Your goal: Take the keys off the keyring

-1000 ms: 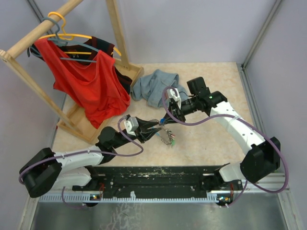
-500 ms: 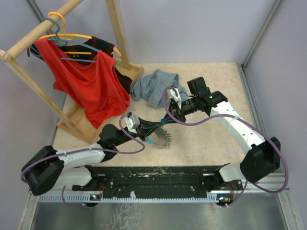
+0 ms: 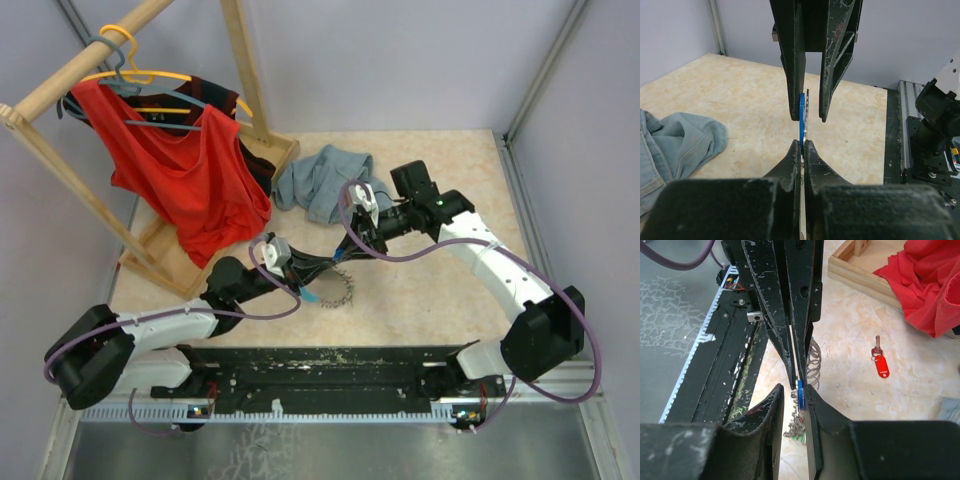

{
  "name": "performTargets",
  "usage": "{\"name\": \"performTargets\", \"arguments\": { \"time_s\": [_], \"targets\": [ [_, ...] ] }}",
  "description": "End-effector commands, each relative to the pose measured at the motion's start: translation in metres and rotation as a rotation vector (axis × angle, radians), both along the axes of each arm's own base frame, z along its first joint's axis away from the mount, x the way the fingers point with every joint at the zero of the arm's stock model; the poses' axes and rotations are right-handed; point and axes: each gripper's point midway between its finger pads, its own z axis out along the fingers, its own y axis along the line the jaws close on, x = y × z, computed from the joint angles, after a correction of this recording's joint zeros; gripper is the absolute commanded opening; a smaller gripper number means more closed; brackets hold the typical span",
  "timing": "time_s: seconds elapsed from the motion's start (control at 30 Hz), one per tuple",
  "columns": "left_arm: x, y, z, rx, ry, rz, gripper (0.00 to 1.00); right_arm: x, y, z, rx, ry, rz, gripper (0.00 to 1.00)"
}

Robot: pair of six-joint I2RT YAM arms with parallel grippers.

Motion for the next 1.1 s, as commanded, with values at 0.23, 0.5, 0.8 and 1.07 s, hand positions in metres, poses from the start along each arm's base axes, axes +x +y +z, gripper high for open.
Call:
{"name": "performTargets", "arguments": {
  "time_s": [0.23, 0.5, 0.8, 1.07],
  "targets": [
    [-0.006, 0.01, 0.025, -0.083, -0.041, -0.016, 0.0, 0.006, -0.002, 0.014, 0.034, -0.043, -0.004, 0.25],
    [-0.007, 0.01, 0.025, -0.091, -0.038, -0.022, 0.0, 0.004, -0.001, 0.011, 0.036, -0.02, 0.015, 0.09],
    [-0.009, 0.009, 0.027, -0.098, -0.036, -0.033, 0.0, 0.003, 0.0, 0.008, 0.037, 0.002, 0.026, 0.09],
    [-0.009, 0.008, 0.026, -0.102, -0.02, -0.041, 0.0, 0.002, 0.0, 0.009, 0.039, 0.001, 0.032, 0.0]
  ]
}}
